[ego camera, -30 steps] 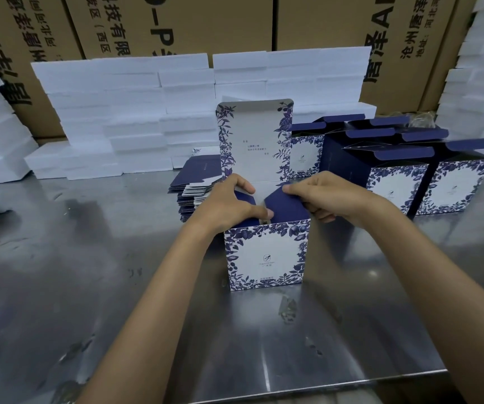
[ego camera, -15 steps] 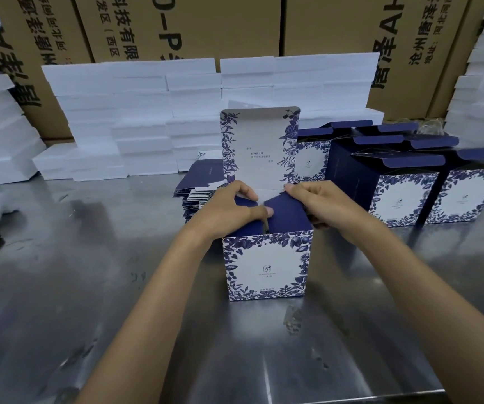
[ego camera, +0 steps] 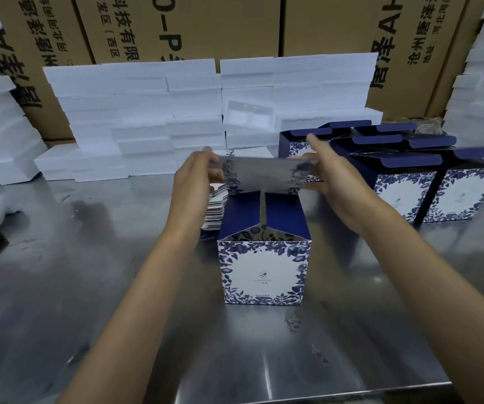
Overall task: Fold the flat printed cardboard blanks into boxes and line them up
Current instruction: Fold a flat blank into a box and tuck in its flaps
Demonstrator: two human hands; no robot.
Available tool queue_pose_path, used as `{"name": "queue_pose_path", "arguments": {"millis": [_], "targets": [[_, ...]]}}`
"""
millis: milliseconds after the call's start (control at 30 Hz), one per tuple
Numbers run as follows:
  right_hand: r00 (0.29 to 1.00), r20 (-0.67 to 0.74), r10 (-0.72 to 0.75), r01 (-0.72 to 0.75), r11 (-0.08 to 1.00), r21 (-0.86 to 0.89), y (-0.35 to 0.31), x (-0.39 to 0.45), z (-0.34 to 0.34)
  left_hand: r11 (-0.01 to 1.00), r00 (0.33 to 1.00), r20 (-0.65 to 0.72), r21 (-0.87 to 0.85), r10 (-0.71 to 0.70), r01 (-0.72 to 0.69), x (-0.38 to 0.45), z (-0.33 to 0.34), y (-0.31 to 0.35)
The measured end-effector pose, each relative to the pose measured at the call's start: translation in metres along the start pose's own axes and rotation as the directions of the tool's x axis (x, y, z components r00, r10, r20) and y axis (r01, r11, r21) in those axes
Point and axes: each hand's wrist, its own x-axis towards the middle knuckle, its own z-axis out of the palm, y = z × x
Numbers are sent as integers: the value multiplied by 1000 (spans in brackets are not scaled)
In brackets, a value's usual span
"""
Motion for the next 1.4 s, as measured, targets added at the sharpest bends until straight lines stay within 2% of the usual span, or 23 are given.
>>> {"name": "queue_pose_path", "arguments": {"millis": [100, 133, 233, 300, 433, 500, 567, 633, 733, 800, 900, 1033, 1167, 1300, 1400], "targets": [[995, 99, -25, 59, 935, -351, 5, -5, 2, 975, 992, 126, 214, 24, -50, -1, -4, -9], [990, 137, -35, 89, 906, -413, 9, -8, 4, 954, 987, 159, 293, 13, -60, -1, -5, -13], [975, 212, -66, 160, 873, -460, 22, -12, 12, 898, 972, 235, 424, 14, -116, 0, -4, -23], [974, 209, -92, 181, 870, -458, 25, -11, 13, 873, 964, 265, 466, 18, -144, 2, -3, -25], [970, 234, -68, 193, 801, -567, 19, -3, 14, 883, 943, 309, 469, -128, -34, 4, 4, -22], [959, 281, -47, 213, 774, -597, 13, 1, 16, 878, 951, 275, 478, -138, -11, 6, 9, -24], [954, 299, 29, 162, 789, -592, 8, 6, 19, 883, 962, 229, 469, -147, 23, 9, 14, -24], [961, 254, 109, 67, 799, -598, 7, 11, 26, 882, 965, 190, 465, -183, 76, 11, 18, -24], [989, 101, 105, -39, 858, -511, 15, 14, 40, 898, 955, 145, 399, -259, 183, 8, 25, -26], [994, 74, 82, -42, 902, -429, 22, 12, 43, 917, 952, 131, 333, -277, 221, 4, 26, -30], [992, 76, 100, -64, 923, -379, 24, 8, 40, 931, 950, 148, 287, -275, 225, 6, 22, -31], [989, 37, 143, -127, 949, -290, 27, 6, 41, 918, 942, 178, 333, -286, 216, 7, 22, -27], [988, 23, 154, -146, 968, -206, 29, 0, 39, 926, 931, 172, 264, -322, 271, 3, 15, -30], [982, 16, 188, -182, 966, -183, 30, -3, 38, 935, 956, 151, 293, -253, 201, 2, 15, -30], [983, 5, 184, -180, 969, -170, 30, -7, 36, 928, 958, 133, 314, -252, 200, -1, 13, -27]]}}
